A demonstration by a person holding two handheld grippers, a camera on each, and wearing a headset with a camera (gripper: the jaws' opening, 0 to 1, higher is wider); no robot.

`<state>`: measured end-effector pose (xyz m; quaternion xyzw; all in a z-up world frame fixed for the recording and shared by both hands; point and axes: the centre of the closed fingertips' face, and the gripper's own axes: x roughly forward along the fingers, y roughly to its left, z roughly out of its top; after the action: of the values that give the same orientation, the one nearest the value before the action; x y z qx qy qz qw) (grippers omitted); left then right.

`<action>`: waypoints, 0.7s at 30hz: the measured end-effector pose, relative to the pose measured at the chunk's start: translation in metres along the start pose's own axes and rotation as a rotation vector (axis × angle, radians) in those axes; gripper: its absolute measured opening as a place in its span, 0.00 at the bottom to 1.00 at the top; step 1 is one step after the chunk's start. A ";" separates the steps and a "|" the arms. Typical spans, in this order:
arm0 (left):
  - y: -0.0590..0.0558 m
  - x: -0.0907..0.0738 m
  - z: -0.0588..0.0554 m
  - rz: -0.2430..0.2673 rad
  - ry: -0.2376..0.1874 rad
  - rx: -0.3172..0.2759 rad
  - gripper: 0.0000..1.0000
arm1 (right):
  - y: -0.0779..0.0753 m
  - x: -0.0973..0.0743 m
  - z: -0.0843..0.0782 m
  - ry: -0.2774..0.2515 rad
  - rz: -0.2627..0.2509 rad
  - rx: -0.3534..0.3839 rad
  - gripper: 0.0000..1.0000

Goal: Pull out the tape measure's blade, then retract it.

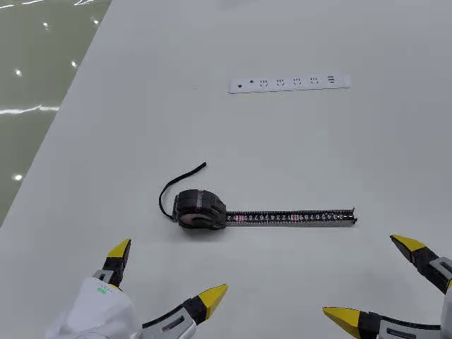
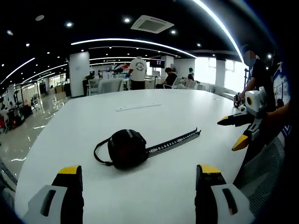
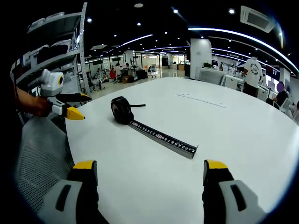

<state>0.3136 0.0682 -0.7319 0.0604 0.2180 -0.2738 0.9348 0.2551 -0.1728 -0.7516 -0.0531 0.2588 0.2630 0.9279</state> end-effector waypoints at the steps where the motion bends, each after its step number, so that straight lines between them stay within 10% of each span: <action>1: 0.000 0.001 0.001 0.008 0.000 -0.002 0.98 | 0.000 0.000 0.000 0.001 0.003 -0.001 0.95; 21: 0.001 0.031 -0.002 0.093 0.018 -0.054 0.95 | -0.018 0.013 -0.003 0.040 0.119 -0.099 0.84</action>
<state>0.3373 0.0547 -0.7471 0.0476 0.2306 -0.2234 0.9459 0.2721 -0.1827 -0.7618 -0.0888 0.2667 0.3292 0.9015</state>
